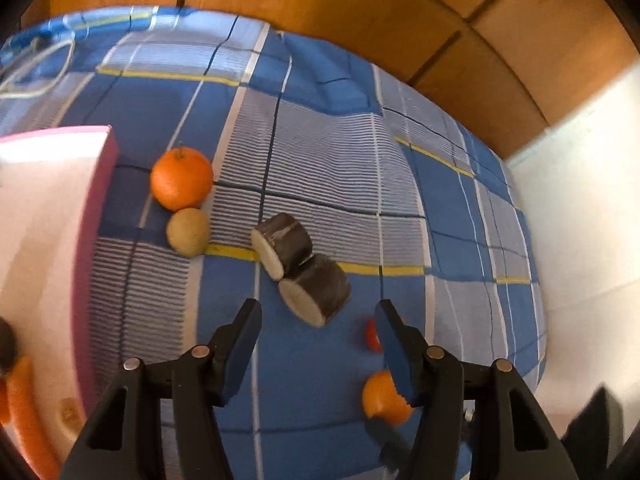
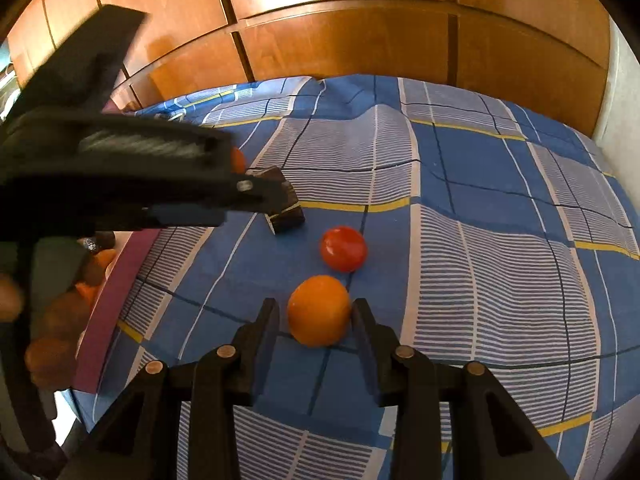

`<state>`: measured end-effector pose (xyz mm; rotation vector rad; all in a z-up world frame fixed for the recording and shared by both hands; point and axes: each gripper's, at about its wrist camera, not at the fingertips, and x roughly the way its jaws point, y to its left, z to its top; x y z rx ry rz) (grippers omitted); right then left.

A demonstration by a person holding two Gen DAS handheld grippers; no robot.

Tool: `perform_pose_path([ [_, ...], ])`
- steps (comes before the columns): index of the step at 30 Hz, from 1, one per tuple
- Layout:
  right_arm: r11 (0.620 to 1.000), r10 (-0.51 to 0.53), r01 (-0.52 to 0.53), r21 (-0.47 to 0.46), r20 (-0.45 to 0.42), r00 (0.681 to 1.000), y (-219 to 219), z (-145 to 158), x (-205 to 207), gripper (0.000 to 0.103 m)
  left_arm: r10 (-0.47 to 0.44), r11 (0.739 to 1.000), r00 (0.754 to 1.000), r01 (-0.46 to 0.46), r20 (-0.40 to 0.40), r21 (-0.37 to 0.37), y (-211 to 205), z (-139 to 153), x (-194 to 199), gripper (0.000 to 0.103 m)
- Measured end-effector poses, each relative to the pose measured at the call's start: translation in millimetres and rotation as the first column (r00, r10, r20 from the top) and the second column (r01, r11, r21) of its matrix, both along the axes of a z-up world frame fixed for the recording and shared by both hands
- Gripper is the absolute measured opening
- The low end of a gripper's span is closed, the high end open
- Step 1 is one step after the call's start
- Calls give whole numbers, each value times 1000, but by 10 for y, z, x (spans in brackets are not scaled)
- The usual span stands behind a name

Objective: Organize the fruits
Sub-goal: 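Grasp the dark cylindrical slice with the left tool while the right tool grasps the orange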

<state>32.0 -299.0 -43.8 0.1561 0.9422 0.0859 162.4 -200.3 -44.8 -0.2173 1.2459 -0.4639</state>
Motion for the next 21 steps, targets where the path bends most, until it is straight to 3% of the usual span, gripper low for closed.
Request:
perform_pose_path([
  [4,1000,2,-2,13,-5,1000,-26,-18,-2,38,40,999,998,-40,-52,-10,-89,-107,117,59],
  [5,1000,2,-2,17,-6,1000,-36,-25,-1,38,48,999,997,-48,-55,-1,-110,-140,136,55],
  [6,1000,0,0,20,-9,1000,-49,-35,-1,38,55,998,997,-54,-46,10,-110,-155,139,42],
  [14,999,1,0,46,-21,1000,-82,-92,17,35,9,1000,1000,-9,18,-2,140,-137,-117,41],
  [21,999,-4,5,53,-23,1000,-66,-118,17,35,-42,998,994,37,102,45,318,-114,-454,42],
])
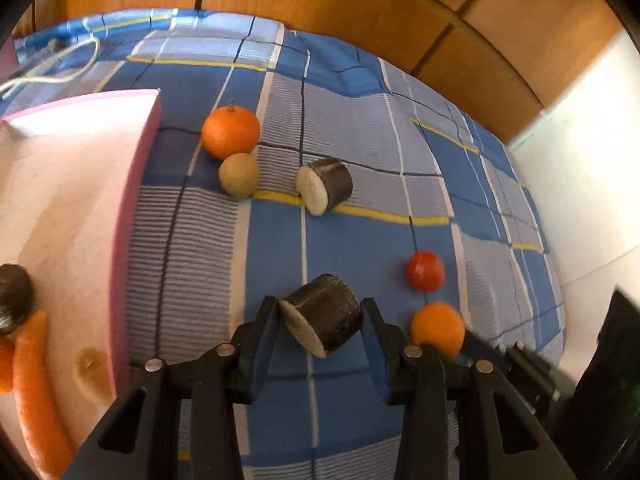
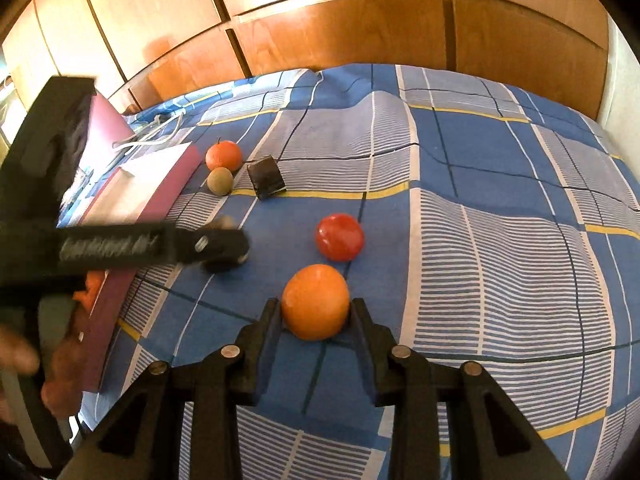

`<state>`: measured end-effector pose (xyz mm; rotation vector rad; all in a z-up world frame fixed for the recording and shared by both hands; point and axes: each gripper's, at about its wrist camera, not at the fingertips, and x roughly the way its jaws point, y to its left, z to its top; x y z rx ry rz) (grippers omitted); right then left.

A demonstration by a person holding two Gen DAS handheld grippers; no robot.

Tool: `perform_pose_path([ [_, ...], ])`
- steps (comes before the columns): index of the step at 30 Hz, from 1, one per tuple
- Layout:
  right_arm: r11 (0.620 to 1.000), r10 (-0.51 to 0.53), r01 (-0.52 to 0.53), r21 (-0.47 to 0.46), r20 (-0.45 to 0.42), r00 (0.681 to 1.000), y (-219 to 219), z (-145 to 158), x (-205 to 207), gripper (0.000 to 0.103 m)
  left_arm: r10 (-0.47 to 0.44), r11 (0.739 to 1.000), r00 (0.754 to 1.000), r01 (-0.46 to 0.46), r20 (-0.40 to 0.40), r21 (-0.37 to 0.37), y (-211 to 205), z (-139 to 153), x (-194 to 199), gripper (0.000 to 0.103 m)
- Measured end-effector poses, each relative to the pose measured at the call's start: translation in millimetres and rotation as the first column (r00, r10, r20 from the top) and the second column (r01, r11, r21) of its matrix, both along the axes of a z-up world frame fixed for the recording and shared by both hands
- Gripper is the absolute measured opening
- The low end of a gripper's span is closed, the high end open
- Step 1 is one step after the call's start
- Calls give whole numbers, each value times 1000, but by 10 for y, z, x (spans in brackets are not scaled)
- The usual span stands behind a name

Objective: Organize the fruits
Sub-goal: 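Grasp the dark cylindrical slice with the left tool while the right tool grasps the orange, then carry the dark slice over the tray and open the left tool while the right tool holds the orange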

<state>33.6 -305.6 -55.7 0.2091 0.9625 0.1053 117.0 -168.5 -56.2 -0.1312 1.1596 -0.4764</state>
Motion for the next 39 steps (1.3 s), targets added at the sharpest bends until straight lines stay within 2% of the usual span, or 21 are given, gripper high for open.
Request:
perform_pose_path([
  [9,1000,-14,14,6,-12,1000,-8,-34,31,35,8,1000,999,-10,42,27,71,6,-119,41],
  [19,998,-15,16,-65,2,1000,91,-67,38,35,-11,997,994,2,106,82,103,14,-268,42],
  [30,999,-23,26,-46,61,998,71,-110,2,35,-18,993,990,2,141,116,124,58,-391,41],
  [39,995,-10,19,-94,102,995,122,-133,-43,35,-18,993,978,-7,209,118,202,265,-558,41],
])
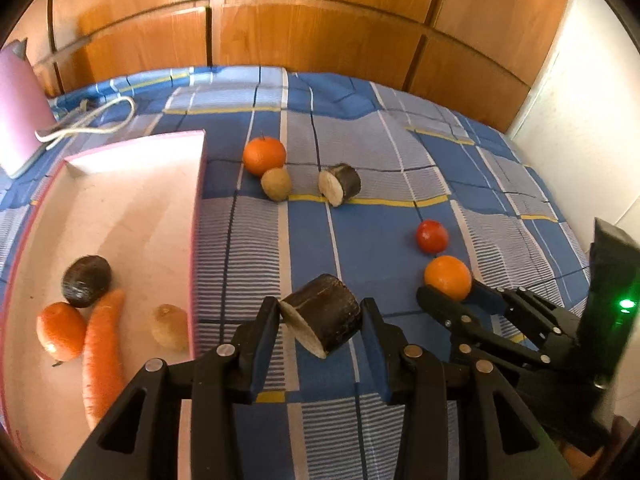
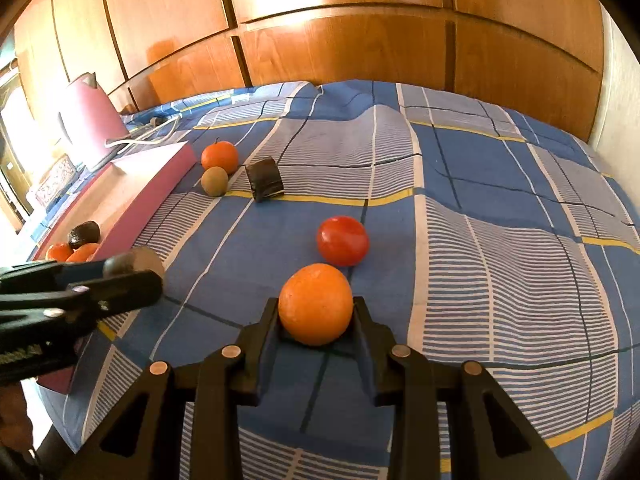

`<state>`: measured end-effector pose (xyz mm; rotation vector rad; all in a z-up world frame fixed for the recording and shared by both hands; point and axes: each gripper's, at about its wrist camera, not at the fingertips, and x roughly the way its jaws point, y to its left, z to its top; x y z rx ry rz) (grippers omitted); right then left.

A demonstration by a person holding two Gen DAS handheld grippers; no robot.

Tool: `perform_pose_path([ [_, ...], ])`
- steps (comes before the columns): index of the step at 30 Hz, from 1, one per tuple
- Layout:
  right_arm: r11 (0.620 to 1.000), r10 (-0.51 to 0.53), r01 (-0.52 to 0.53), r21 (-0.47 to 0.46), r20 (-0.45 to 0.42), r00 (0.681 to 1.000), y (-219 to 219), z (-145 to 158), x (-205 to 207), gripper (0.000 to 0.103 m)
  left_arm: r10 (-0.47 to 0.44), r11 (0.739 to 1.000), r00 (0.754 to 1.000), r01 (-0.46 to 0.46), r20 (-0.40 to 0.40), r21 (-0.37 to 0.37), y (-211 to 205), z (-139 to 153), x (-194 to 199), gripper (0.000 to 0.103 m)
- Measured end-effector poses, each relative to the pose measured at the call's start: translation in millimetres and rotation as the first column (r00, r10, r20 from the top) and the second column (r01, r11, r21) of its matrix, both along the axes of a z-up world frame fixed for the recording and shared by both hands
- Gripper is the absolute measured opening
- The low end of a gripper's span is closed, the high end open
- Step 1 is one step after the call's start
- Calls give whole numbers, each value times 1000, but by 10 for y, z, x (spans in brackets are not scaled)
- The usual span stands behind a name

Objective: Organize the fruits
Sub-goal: 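Carry the dark slice over the tray and open the left tool while the right tool holds the orange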

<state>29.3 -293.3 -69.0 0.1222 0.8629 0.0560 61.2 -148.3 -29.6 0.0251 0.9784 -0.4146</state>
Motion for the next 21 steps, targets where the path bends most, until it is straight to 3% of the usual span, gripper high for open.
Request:
perform_pose_path([
  [10,1000,6,-6,-23,7,1000,21,-1,-12,35,61,997,996,-58,67,-51,346,338,-76,42],
  [17,1000,4,-4,-31,14,1000,27,-3,-16,35,201,978,975,-193,97,-82,937,506,0,42],
  [21,999,3,-3,-37,17,1000,31,-2,-19,35,270,962,957,-265,109,-62,1266,502,20,42],
])
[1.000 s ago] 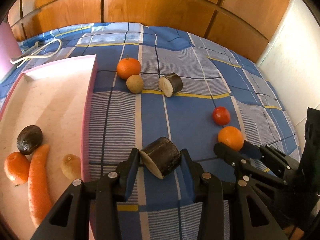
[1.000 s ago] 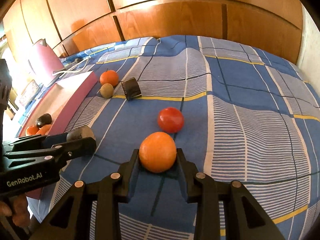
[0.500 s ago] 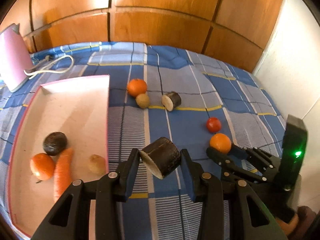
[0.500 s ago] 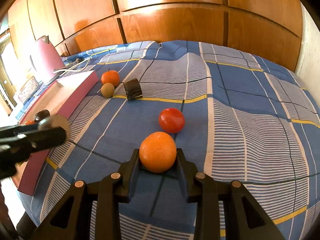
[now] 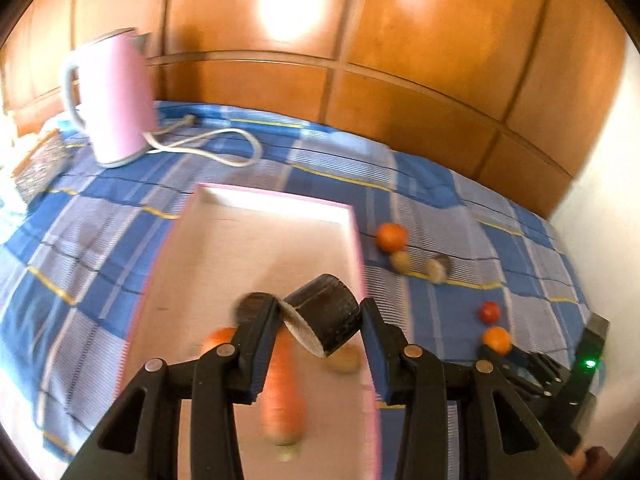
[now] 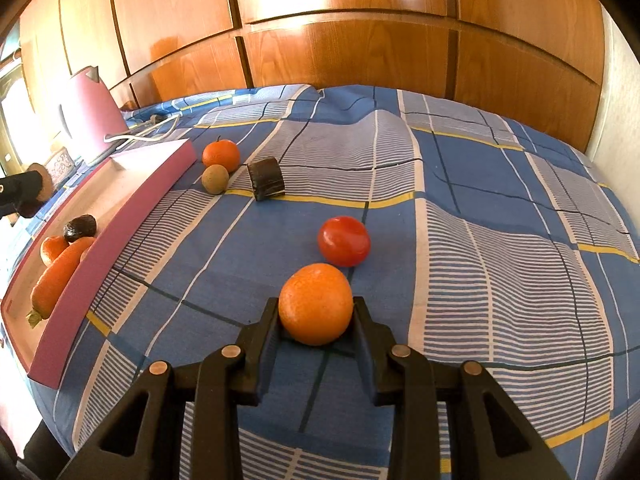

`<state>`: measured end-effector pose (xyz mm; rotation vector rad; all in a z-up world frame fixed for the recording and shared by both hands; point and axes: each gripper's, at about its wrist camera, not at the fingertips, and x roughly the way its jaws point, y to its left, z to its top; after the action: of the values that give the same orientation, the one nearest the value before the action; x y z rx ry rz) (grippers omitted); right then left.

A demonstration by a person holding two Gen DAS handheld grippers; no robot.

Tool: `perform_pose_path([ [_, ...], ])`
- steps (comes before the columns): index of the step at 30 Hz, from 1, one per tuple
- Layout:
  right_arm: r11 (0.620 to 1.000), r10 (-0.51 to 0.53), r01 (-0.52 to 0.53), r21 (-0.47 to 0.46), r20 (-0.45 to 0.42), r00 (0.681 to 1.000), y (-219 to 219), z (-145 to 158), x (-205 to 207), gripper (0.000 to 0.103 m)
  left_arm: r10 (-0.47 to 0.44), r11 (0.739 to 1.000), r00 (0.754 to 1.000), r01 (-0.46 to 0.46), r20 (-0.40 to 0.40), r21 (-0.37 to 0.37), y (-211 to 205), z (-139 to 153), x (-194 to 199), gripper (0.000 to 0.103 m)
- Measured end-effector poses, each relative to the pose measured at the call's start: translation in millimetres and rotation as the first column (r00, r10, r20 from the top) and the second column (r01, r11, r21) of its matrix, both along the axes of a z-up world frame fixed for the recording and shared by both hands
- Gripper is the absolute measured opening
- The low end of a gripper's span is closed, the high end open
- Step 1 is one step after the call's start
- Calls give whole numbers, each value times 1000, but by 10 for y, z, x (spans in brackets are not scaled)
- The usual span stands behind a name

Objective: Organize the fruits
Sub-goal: 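Carry the dark slice over the tray and open the left tool while the right tool holds the orange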

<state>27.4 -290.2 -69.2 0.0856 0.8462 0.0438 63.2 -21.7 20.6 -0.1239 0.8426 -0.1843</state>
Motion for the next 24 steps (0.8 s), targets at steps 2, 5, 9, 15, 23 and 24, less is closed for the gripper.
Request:
perform_pose_path([
  [2,1000,0,0,0,2,1000,-4,1,-3,35,31,999,999,-31,-7,6,142,-37,5,42],
  [5,1000,-1,1,-5,5,1000,2,-1,0,35,75,997,997,-75,-26,11,324,-109,12,42],
  [9,1000,-2,2,-13,8,1000,19,-2,-1,35,105,994,994,-104,-38,28,462,-170,21,42],
  [15,1000,-1,2,-15,9,1000,15,-4,0,35,119,992,992,-117,-49,53,582,-211,69,42],
  [23,1000,-1,1,-22,11,1000,17,-2,6,35,97,995,991,-93,-87,47,688,-275,277,42],
  [24,1000,-1,1,-23,10,1000,19,-2,6,35,90,995,992,-86,-92,48,705,-290,311,42],
])
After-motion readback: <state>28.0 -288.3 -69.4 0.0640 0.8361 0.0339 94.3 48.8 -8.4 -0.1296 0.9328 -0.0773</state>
